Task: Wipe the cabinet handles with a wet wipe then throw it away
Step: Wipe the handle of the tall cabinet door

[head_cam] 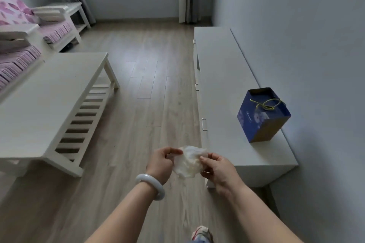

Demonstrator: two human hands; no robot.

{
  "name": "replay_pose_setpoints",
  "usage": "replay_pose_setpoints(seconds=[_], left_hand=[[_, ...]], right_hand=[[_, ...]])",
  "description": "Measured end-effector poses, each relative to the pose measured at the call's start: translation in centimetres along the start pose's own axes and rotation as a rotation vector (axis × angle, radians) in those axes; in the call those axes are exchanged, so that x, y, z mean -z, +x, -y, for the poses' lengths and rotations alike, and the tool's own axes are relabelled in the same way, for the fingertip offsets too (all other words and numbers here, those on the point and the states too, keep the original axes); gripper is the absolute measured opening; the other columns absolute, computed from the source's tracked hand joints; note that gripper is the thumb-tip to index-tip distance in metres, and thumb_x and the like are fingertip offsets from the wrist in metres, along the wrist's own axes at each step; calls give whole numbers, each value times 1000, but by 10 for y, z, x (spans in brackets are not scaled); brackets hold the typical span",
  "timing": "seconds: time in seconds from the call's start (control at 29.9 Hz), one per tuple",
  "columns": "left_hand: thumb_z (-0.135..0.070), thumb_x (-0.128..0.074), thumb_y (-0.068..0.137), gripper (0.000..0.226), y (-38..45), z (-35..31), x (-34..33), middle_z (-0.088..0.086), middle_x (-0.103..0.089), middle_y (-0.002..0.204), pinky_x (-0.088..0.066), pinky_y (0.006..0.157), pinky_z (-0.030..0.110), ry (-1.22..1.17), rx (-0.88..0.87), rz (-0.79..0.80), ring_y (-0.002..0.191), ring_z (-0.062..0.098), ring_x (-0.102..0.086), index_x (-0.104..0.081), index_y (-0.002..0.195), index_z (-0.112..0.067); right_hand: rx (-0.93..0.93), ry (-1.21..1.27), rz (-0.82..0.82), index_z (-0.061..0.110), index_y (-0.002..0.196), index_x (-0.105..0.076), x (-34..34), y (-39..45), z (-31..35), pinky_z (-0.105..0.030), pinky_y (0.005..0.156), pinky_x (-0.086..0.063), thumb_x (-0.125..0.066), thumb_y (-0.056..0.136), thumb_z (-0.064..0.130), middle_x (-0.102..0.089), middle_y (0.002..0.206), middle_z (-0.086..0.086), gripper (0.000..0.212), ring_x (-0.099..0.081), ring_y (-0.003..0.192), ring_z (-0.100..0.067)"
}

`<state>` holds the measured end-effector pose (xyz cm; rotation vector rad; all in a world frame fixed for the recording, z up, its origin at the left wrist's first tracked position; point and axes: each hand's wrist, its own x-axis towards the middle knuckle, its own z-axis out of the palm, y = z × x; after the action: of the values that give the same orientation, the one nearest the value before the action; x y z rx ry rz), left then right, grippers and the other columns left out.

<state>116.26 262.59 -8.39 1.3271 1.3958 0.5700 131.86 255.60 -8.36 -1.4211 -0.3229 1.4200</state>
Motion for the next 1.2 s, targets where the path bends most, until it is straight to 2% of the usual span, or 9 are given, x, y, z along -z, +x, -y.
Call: replay_pose_setpoints(seconds=[0.2, 0.33, 0.43, 0.6, 0.7, 0.84, 0.97, 1.07, 1.2], left_hand=[[1, -58, 85, 23, 133, -44, 4, 7, -68, 99, -53, 77, 23, -15, 20, 125, 91, 17, -64, -71, 91, -17], [-16, -69, 81, 21, 242, -37, -7, -10, -41, 124, -34, 107, 33, 284, -90, 223, 117, 9, -39, -69, 99, -26], [-29, -66, 85, 19, 332, -31, -17, -12, -42, 122, -33, 109, 32, 409, -144, 322, 120, 9, -38, -66, 104, -30], [-32, -59, 90, 17, 452, -27, -48, 0, -70, 101, -52, 91, 40, 155, 151, 506, 97, 16, -65, -67, 101, -22], [-34, -67, 80, 24, 503, -8, -73, 9, -73, 97, -53, 88, 54, -3, 364, 484, 94, 26, -68, -69, 98, -18], [-17, -68, 84, 13, 549, 22, -108, 15, -69, 84, -54, 81, 58, -17, 448, 383, 82, 32, -66, -65, 72, -16], [-19, -66, 86, 19, 587, 64, -133, 3, -64, 73, -54, 82, 57, -22, 458, 326, 79, 27, -62, -63, 68, -19], [-21, -66, 86, 23, 605, 92, -154, 0, -62, 70, -53, 83, 58, -26, 424, 332, 76, 25, -60, -61, 64, -22], [-23, -64, 88, 20, 615, 116, -192, -1, -63, 74, -53, 81, 48, -45, 358, 368, 73, 20, -58, -61, 68, -25]], right_hand=[[-57, -7, -51, 8, 86, -68, -25, 134, 56, -29, 65, -50, -55, 91, -2, -70, 67, -3, 16, -62, 63, -15], [-70, 22, -133, 5, 98, -69, -35, 221, 70, -30, 66, -52, -53, 93, 0, -73, 85, -12, 18, -66, 72, -20], [-91, 59, -242, 6, 105, -69, -50, 293, 73, -32, 68, -51, -51, 95, 0, -72, 99, -18, 22, -65, 83, -26], [-105, 59, -359, 15, 96, -74, -76, 388, 78, -29, 67, -47, -49, 95, 3, -74, 94, -9, 28, -66, 84, -21], [-114, 78, -404, 14, 101, -72, -79, 437, 75, -30, 69, -51, -48, 96, 2, -75, 93, -8, 27, -68, 84, -21], [-147, 33, -406, 10, 105, -68, -60, 490, 59, -37, 81, -56, -51, 93, -3, -74, 99, -12, 25, -69, 92, -26], [-22, -482, -682, 21, 87, -66, 3, 541, 47, -31, 84, -51, -54, 86, -3, -70, 94, -1, 27, -65, 94, -23], [166, -947, -776, 6, 106, -63, 54, 577, 49, -29, 93, -40, -51, 84, -4, -62, 112, -11, 28, -56, 109, -32], [264, -1254, -660, 2, 132, -51, 102, 638, 42, -35, 113, -21, -42, 91, 21, -41, 147, -16, 46, -35, 137, -30]])
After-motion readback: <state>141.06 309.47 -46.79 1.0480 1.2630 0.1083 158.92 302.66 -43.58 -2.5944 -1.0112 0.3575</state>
